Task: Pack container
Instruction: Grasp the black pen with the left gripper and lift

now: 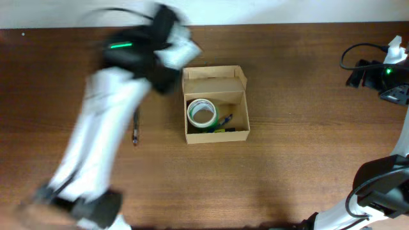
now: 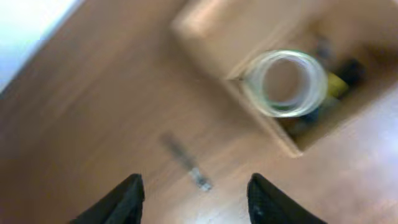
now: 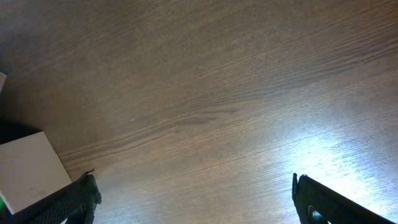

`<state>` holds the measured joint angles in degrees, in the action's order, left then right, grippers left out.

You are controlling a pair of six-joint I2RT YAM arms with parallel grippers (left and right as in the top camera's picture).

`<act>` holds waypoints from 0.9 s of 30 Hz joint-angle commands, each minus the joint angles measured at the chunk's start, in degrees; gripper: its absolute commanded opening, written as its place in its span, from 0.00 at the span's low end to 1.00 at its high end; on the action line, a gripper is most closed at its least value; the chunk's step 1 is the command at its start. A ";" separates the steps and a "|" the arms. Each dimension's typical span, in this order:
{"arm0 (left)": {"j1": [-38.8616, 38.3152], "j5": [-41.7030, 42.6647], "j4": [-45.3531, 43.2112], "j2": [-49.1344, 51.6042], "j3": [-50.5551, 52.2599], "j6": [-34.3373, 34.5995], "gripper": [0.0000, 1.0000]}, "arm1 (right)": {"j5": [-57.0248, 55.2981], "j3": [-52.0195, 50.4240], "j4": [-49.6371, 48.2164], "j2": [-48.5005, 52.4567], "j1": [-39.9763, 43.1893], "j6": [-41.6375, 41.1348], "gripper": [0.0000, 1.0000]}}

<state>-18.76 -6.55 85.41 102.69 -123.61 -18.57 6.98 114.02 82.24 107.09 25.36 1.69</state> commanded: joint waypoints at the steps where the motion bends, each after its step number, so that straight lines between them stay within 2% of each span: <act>1: 9.29 2.27 -0.17 -1.81 8.28 8.85 0.56 | 0.33 -0.24 -0.02 -0.13 -0.22 -0.28 0.99; 5: 16.94 6.19 -6.91 -0.76 19.54 13.16 0.57 | 0.33 -0.24 -0.02 -0.13 -0.22 -0.28 0.99; 9: 20.44 7.91 -12.68 1.60 28.94 15.56 0.56 | 0.33 -0.24 -0.02 -0.13 -0.22 -0.28 0.99; 19: 20.74 7.91 -23.47 7.50 43.08 15.02 0.55 | 0.33 -0.24 -0.02 -0.13 -0.22 -0.28 0.99; 27: 19.47 8.37 -30.45 10.19 47.32 13.79 0.55 | 0.33 -0.24 -0.04 -0.13 -0.22 -0.28 0.99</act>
<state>1.48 0.86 57.01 111.02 -77.60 -4.27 6.98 114.02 82.24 107.09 25.36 1.67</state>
